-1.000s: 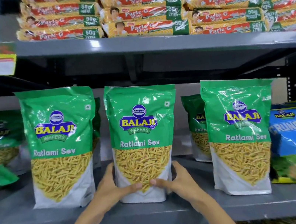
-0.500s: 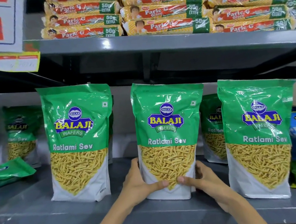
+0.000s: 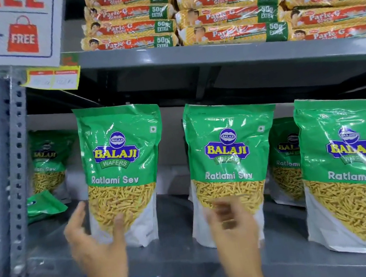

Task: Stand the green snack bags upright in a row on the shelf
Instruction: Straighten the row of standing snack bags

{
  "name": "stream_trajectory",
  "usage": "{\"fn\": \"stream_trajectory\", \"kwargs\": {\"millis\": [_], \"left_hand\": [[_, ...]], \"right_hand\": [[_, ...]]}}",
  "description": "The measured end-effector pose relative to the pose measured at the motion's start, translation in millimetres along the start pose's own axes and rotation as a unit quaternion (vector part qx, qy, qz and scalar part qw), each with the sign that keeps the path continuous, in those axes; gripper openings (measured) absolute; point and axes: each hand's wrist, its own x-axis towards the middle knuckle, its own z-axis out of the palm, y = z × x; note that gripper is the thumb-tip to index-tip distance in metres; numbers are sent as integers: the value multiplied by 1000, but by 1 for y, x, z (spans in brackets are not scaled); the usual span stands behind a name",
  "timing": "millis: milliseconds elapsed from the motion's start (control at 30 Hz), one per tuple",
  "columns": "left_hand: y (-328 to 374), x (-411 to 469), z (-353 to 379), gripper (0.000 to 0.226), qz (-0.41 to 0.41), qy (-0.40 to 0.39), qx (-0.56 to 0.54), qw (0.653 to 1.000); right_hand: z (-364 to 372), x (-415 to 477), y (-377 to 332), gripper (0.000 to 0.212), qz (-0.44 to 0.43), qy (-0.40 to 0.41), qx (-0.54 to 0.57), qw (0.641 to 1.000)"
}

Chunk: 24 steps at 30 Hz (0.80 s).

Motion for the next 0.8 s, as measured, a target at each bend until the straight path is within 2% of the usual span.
{"fn": "stream_trajectory", "kwargs": {"millis": [100, 200, 400, 600, 800], "left_hand": [[-12, 22, -14, 97, -44, -104, 111, 987], [-19, 28, -19, 97, -23, -192, 147, 970], [-25, 40, -29, 96, -18, -212, 172, 962], [-31, 46, -34, 96, -23, -217, 163, 962], [-36, 52, -38, 96, -31, -222, 154, 962]], "right_hand": [[61, -2, 0, 21, 41, -176, -19, 983], [95, 3, 7, 42, 101, -257, -18, 961], [109, 4, 19, 43, 131, -232, 2, 964], [117, 1, 19, 36, 125, -229, 3, 966], [125, -2, 19, 40, 120, -221, 12, 968]]}}
